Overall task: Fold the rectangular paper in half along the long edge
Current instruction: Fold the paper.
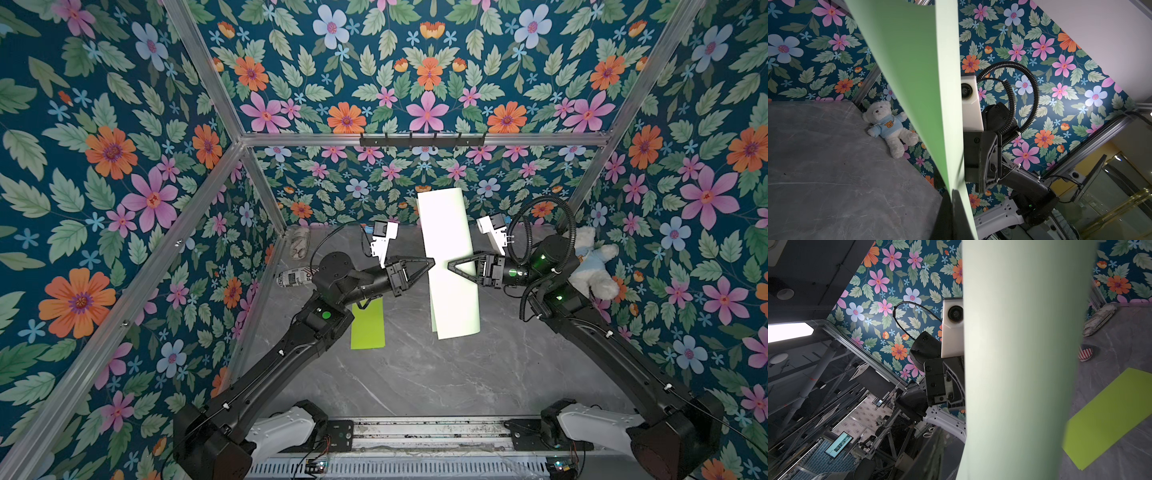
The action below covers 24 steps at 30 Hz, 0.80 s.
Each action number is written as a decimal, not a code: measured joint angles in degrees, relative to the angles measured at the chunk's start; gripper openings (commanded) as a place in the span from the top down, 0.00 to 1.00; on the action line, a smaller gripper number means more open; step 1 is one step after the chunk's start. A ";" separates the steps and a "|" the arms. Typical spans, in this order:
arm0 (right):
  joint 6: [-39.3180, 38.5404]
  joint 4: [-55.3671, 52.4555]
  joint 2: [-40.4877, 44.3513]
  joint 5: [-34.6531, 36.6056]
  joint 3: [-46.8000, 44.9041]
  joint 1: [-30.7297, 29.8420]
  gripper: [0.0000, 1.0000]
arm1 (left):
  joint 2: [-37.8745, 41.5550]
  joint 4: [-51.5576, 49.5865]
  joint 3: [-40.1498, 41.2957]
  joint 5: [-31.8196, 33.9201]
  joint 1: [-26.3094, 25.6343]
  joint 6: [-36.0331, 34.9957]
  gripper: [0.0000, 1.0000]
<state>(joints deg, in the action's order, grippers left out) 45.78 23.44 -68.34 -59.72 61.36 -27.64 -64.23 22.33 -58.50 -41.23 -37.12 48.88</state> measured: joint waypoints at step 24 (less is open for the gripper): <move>4.28 9.70 -0.68 -1.51 -1.27 5.03 0.69 | 0.22 -4.37 -1.36 -0.83 -0.11 -1.25 1.00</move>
<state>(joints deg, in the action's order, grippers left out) 50.06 33.15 -69.01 -61.23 60.10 -22.61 -64.01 17.96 -59.86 -42.06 -37.23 47.64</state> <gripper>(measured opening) 0.298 0.049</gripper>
